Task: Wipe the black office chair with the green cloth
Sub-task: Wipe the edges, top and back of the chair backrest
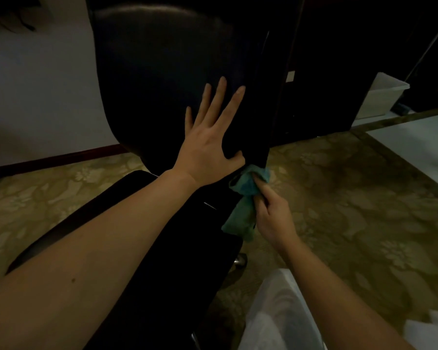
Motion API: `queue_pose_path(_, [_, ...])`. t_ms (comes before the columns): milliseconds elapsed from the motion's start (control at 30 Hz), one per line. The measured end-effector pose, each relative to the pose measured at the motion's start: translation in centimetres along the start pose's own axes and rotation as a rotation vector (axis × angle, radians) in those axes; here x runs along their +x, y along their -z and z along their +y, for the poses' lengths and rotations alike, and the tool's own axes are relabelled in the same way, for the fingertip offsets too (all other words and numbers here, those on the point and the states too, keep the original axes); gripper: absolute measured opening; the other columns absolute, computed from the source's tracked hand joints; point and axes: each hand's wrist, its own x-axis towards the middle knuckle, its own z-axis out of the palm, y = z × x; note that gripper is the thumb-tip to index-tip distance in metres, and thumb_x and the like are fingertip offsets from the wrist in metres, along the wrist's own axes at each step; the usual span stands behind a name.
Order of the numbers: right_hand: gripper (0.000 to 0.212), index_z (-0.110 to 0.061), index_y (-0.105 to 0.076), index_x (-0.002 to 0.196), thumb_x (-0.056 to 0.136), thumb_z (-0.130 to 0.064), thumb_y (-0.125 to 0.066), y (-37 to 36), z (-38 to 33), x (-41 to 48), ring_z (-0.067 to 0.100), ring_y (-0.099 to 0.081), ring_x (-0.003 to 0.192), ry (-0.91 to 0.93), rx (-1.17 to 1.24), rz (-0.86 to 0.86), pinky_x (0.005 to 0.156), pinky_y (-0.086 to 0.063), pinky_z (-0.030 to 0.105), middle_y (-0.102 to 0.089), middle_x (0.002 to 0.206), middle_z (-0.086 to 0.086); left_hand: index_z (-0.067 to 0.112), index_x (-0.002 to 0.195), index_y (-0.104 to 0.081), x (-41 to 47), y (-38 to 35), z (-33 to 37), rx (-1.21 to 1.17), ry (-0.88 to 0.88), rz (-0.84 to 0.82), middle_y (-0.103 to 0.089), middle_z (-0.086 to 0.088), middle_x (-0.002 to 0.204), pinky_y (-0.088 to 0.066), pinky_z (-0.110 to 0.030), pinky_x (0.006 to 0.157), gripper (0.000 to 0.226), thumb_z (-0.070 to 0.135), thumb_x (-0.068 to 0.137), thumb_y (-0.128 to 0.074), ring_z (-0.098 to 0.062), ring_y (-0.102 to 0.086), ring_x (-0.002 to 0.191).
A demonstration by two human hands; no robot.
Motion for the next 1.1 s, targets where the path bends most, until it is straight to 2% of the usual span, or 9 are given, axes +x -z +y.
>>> queue_pose_path(133, [0.043, -0.046, -0.047, 0.128, 0.101, -0.012, -0.045, 0.2, 3.1, -2.5, 0.016, -0.065, 0.095, -0.147, -0.051, -0.104, 0.085, -0.053, 0.043, -0.066, 0.108, -0.009, 0.030, 0.159, -0.005, -0.3, 0.1, 0.4, -0.021, 0.003, 0.004, 0.005, -0.003, 0.167, -0.008, -0.066, 0.118, 0.097, 0.051, 0.082, -0.062, -0.024, 0.009, 0.154])
queue_pose_path(233, [0.041, -0.040, -0.050, 0.129, 0.100, -0.010, -0.046, 0.5, 3.3, -3.8, 0.009, -0.065, 0.096, -0.150, -0.025, -0.017, 0.084, -0.052, 0.036, -0.065, 0.102, -0.021, 0.032, 0.158, -0.004, -0.5, 0.3, 0.5, -0.036, 0.008, -0.004, 0.006, 0.000, 0.167, -0.007, -0.065, 0.118, 0.097, 0.051, 0.082, -0.061, -0.023, 0.010, 0.153])
queue_pose_path(433, [0.045, -0.049, -0.046, 0.127, 0.098, -0.016, -0.045, 1.7, -1.3, -2.0, -0.005, -0.061, 0.095, 0.099, 0.006, 0.078, 0.078, -0.050, 0.018, -0.060, 0.106, -0.029, 0.032, 0.158, -0.004, -0.8, 0.2, 0.8, -0.012, 0.000, -0.002, 0.004, 0.001, 0.167, -0.008, -0.065, 0.118, 0.099, 0.051, 0.081, -0.063, -0.023, 0.008, 0.154])
queue_pose_path(533, [0.046, -0.042, -0.046, 0.135, 0.099, -0.012, -0.046, 1.2, -1.4, -0.5, 0.001, -0.060, 0.096, 0.078, -0.063, 0.055, 0.082, -0.052, 0.024, -0.061, 0.107, -0.016, 0.032, 0.158, -0.004, -0.9, 0.3, 0.8, -0.012, -0.007, -0.009, 0.004, 0.000, 0.167, -0.008, -0.066, 0.118, 0.100, 0.049, 0.079, -0.063, -0.024, 0.008, 0.154])
queue_pose_path(633, [0.049, -0.049, -0.040, 0.132, 0.101, -0.012, -0.046, 0.6, 0.5, -1.1, -0.005, -0.059, 0.094, 0.006, -0.055, -0.020, 0.084, -0.051, 0.023, -0.061, 0.114, -0.010, 0.033, 0.158, -0.004, -0.9, 0.4, 0.9, -0.010, -0.004, -0.001, 0.004, 0.001, 0.167, -0.009, -0.065, 0.118, 0.097, 0.052, 0.082, -0.062, -0.023, 0.008, 0.154])
queue_pose_path(767, [0.051, -0.051, -0.035, 0.130, 0.100, -0.011, -0.044, 0.1, 2.9, -2.7, 0.018, -0.062, 0.096, -0.083, -0.134, -0.085, 0.084, -0.050, 0.033, -0.064, 0.119, 0.005, 0.034, 0.158, -0.003, -0.9, 0.2, 1.2, -0.012, -0.004, 0.000, 0.005, 0.001, 0.167, -0.009, -0.065, 0.118, 0.096, 0.052, 0.083, -0.061, -0.023, 0.009, 0.154])
queue_pose_path(900, [0.048, -0.045, -0.042, 0.136, 0.099, -0.014, -0.044, -0.1, 3.8, -3.2, 0.018, -0.063, 0.096, -0.074, -0.143, -0.075, 0.086, -0.053, 0.043, -0.067, 0.115, 0.003, 0.036, 0.158, -0.006, -0.9, 0.1, 1.1, 0.046, -0.030, -0.002, 0.007, -0.005, 0.167, -0.010, -0.068, 0.117, 0.094, 0.049, 0.083, -0.061, -0.027, 0.009, 0.153])
queue_pose_path(1000, [0.044, -0.026, -0.054, 0.136, 0.094, -0.020, -0.043, -0.4, 2.9, -2.8, 0.016, -0.063, 0.092, 0.027, -0.140, 0.094, 0.078, -0.053, 0.039, -0.067, 0.105, 0.000, 0.037, 0.157, -0.020, -0.8, 0.4, 1.2, 0.213, -0.217, 0.014, 0.000, -0.014, 0.166, -0.009, -0.073, 0.112, 0.083, 0.042, 0.084, -0.059, -0.032, 0.004, 0.153])
queue_pose_path(1100, [0.044, -0.020, -0.053, 0.138, 0.095, -0.016, -0.042, -0.8, 1.2, -1.7, 0.018, -0.061, 0.089, 0.120, -0.209, 0.148, 0.074, -0.052, 0.036, -0.066, 0.104, 0.005, 0.037, 0.147, -0.044, 0.6, 1.1, 1.9, 0.457, -0.478, 0.015, -0.013, -0.012, 0.165, -0.007, -0.076, 0.109, 0.061, 0.040, 0.087, -0.053, -0.039, -0.006, 0.152])
